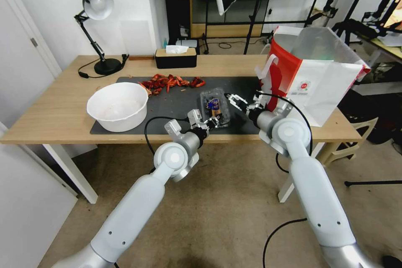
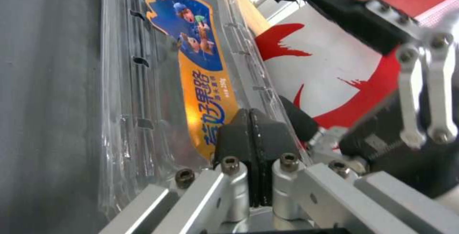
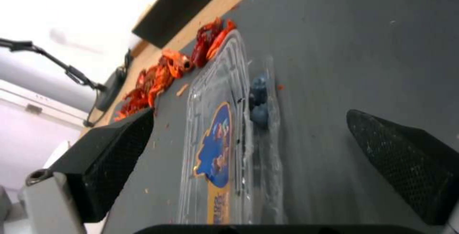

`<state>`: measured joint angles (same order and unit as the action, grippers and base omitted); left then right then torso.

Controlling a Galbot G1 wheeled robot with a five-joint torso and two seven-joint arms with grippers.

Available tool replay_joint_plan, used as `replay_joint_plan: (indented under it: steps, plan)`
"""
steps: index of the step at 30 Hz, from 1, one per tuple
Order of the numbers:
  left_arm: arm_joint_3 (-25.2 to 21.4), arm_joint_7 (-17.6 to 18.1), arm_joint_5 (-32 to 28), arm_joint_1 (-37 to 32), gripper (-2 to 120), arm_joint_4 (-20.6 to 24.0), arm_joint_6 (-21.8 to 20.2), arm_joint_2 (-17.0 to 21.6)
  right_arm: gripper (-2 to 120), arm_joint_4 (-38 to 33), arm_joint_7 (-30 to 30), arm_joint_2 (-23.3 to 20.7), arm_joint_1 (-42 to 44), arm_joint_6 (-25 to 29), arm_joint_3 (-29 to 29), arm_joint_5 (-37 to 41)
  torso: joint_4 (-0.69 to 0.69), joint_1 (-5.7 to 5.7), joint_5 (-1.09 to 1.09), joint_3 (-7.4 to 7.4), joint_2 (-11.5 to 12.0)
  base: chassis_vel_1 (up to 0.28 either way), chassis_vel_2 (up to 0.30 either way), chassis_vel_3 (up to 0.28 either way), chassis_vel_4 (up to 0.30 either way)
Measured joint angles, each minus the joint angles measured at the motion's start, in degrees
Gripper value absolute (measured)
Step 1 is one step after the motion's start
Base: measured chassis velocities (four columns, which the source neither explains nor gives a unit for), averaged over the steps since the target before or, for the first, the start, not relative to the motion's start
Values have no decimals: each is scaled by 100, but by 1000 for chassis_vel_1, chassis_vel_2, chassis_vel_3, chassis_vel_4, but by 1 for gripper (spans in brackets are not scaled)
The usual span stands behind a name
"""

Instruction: Close the takeout container lid, then place the container into the takeout bag.

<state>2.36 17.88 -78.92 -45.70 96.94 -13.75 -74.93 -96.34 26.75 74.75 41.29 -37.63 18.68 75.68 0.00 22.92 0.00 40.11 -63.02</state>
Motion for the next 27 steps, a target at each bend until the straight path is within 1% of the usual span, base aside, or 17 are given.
replay_joint_plan:
  steps: [6, 10, 20, 23, 26, 27]
  plan:
    - [-6, 0, -5, -2, 0, 0, 2, 0, 100, 211, 176, 20, -267, -210, -153, 122, 0, 0, 0, 0, 0, 0, 0, 0, 0]
    - [-12, 1, -8, -8, 0, 0, 6, 4, 100, 441, 420, 82, -506, -424, -376, 158, 0, 0, 0, 0, 0, 0, 0, 0, 0]
    - [-18, 1, -11, -26, 0, 14, 9, 12, 100, 677, 634, 190, -666, -449, -562, 266, 0, 0, 0, 0, 0, 0, 0, 0, 0]
    - [-22, 1, -12, -29, 0, 21, 11, 20, 97, 730, 674, 238, -705, -449, -597, 310, 0, 0, 0, 0, 0, 0, 0, 0, 0]
    - [-27, 4, -14, -33, 0, 36, 13, 27, 84, 792, 761, 287, -760, -448, -654, 372, 0, 0, 0, 0, 0, 0, 0, 0, 0]
    - [-27, 4, -14, -33, 0, 36, 13, 27, 84, 792, 761, 287, -760, -448, -654, 372, 0, 0, 0, 0, 0, 0, 0, 0, 0]
